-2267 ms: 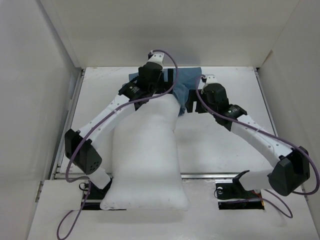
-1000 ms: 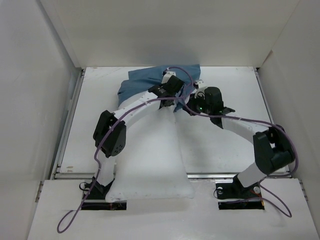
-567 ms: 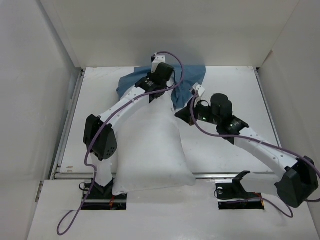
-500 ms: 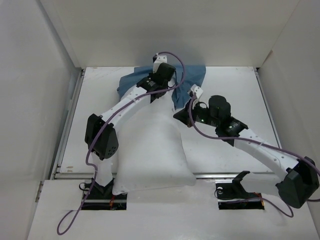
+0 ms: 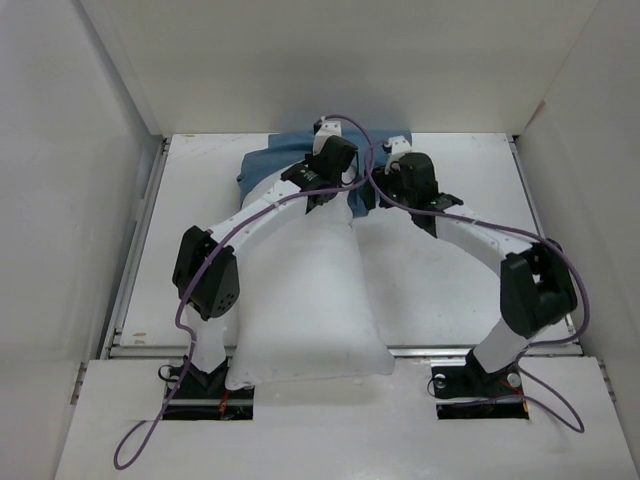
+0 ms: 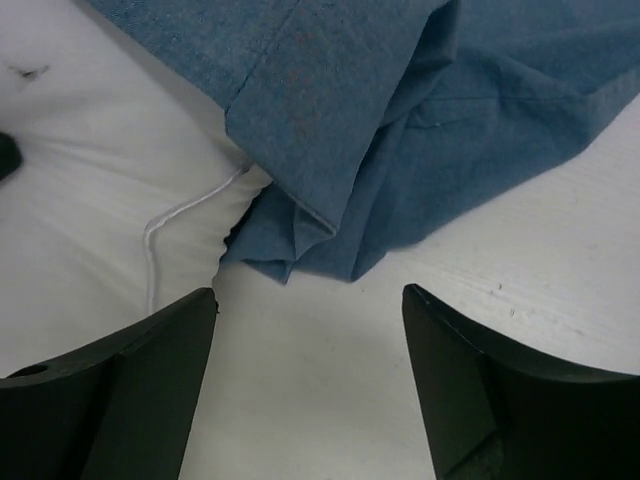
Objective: Put the pillow into the pillowcase
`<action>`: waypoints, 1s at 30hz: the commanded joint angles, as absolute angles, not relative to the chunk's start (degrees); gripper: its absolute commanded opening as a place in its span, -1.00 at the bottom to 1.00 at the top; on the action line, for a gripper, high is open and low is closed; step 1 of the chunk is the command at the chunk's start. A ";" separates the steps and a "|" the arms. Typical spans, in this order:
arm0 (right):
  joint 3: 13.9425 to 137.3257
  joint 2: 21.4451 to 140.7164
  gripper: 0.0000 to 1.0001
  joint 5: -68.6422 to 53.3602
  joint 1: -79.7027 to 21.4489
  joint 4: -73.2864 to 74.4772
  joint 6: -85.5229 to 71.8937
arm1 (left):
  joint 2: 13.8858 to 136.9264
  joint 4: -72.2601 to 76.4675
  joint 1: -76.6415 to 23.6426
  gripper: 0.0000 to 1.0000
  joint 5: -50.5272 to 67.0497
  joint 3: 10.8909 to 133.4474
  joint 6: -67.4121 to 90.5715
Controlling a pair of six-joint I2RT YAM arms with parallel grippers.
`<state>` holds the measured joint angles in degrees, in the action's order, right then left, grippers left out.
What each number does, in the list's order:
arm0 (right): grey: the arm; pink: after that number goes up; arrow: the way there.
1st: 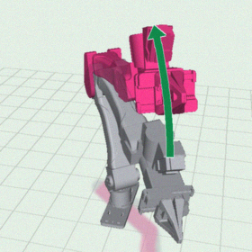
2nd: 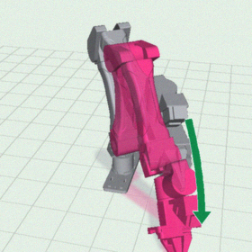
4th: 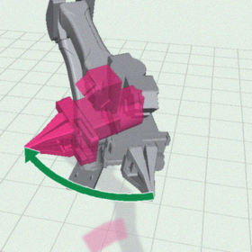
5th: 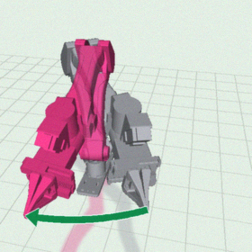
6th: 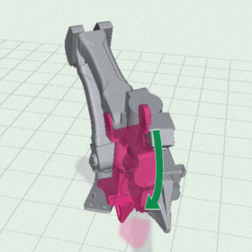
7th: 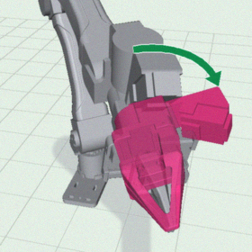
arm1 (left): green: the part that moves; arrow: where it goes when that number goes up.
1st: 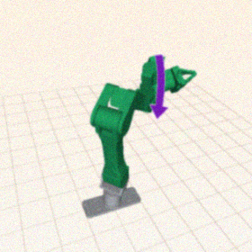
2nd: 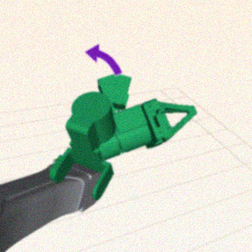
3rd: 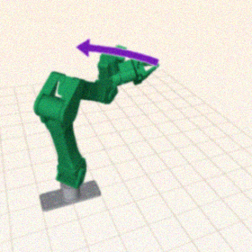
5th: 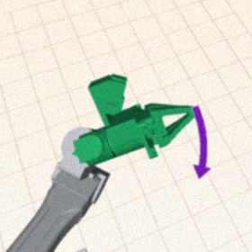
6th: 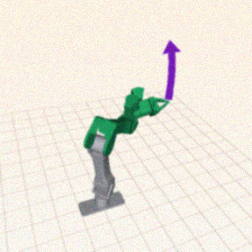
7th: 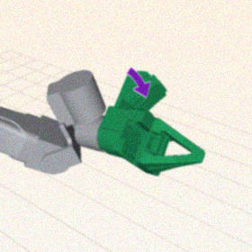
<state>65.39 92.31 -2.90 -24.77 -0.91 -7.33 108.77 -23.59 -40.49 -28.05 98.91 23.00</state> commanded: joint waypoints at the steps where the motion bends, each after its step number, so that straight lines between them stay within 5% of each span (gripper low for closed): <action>1: 71.00 96.84 0.62 -2.20 -25.22 -5.27 -1.94 | 103.27 -22.32 -40.61 -1.00 -27.95 98.09 23.38; 5: 77.94 103.79 0.65 -3.52 -25.22 -7.73 -0.26 | 103.27 -22.32 -40.61 -1.00 -27.33 98.09 23.38; 7: 80.32 107.39 0.29 -3.52 -24.70 -7.73 -0.87 | 103.27 -22.32 -40.61 -1.00 -27.33 98.61 23.38; 8: 81.29 108.27 -0.07 -1.95 -24.70 -7.73 -1.49 | 103.27 -22.32 -40.61 -1.00 -27.33 98.61 23.38; 9: 81.82 108.89 -0.69 -1.93 -24.70 -8.26 -2.36 | 103.27 -22.32 -40.61 -1.00 -27.33 98.61 23.38; 12: 79.56 107.94 -1.00 -6.91 -24.70 -8.79 -2.37 | 103.27 -22.32 -40.61 -1.00 -27.33 98.61 23.38; 18: 63.57 85.91 -1.00 -27.15 -28.11 -7.57 -8.40 | 107.48 -20.92 -40.61 -1.00 -25.15 101.94 22.85; 22: 49.43 67.87 -1.00 -30.65 -41.63 -14.21 -18.35 | 109.86 -22.68 -41.74 -1.00 -26.54 103.54 25.40; 30: 48.69 76.29 -1.00 -19.44 -39.20 -8.88 -15.21 | 110.21 -21.27 -42.36 -1.00 -23.65 101.52 25.40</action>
